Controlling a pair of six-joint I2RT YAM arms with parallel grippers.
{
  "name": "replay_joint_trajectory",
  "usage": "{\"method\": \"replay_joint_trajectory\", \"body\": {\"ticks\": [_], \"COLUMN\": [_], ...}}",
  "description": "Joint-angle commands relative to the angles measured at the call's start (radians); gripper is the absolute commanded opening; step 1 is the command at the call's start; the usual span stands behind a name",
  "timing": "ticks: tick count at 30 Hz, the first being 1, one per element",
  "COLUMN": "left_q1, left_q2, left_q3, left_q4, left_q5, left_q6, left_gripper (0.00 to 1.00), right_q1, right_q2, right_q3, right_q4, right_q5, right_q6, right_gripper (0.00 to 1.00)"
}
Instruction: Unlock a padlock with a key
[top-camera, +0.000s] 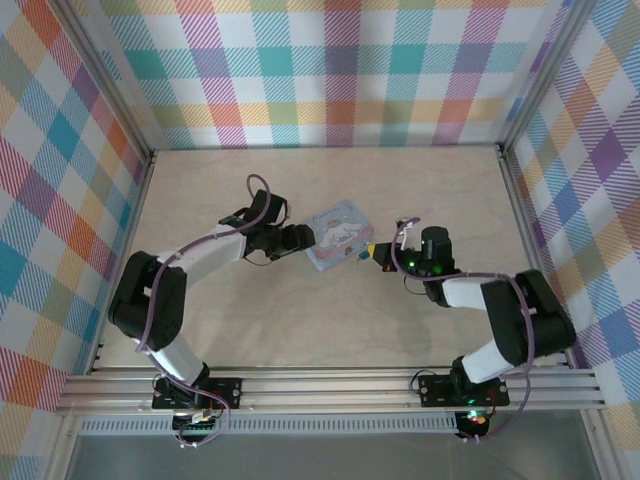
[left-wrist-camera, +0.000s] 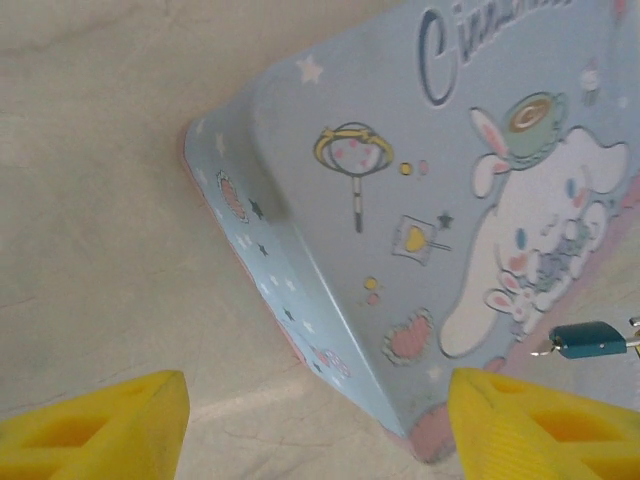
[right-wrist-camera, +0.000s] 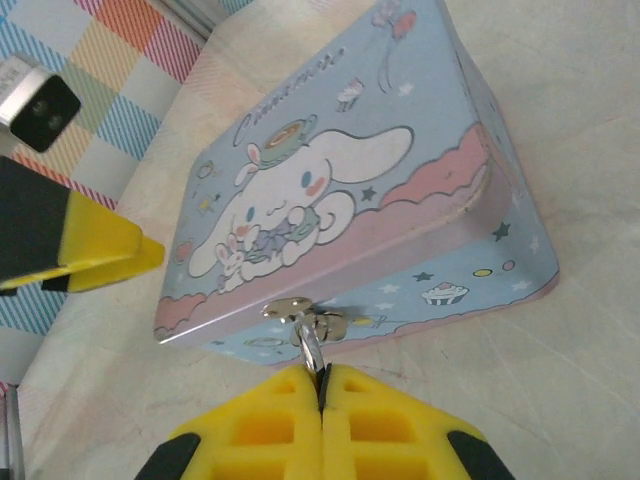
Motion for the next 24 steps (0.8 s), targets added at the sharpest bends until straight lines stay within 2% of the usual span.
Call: {"method": "replay_joint_trajectory", "body": {"ticks": [1, 9, 13, 18, 24], "left_q1": [0.012, 0.012, 0.012, 0.014, 0.014], "left_q2": [-0.094, -0.3, -0.385, -0.462, -0.549], "left_q3": [-0.023, -0.125, -0.165, -0.204, -0.258], "left_q4": [-0.014, 0.059, 0.065, 0.076, 0.106], "left_q5": [-0.057, -0.254, -0.35, -0.451, -0.548], "left_q6": [0.017, 0.035, 0.051, 0.06, 0.05], "left_gripper": [0.71, 0.82, 0.86, 0.87, 0.9], "right_q1": [-0.004, 0.006, 0.039, 0.073, 0.12], "right_q2": [-0.102, -0.292, -0.361, -0.441, -0.484], "right_q3": [0.041, 0.137, 0.155, 0.105, 0.037], "right_q4": [-0.234, -0.659, -0.861, -0.972, -1.014], "right_q5": [0.005, -0.01, 0.032, 0.054, 0.059], "right_q6": [-0.069, -0.069, -0.065, -0.007, 0.087], "right_gripper": [0.0, 0.0, 0.0, 0.0, 0.0]}}
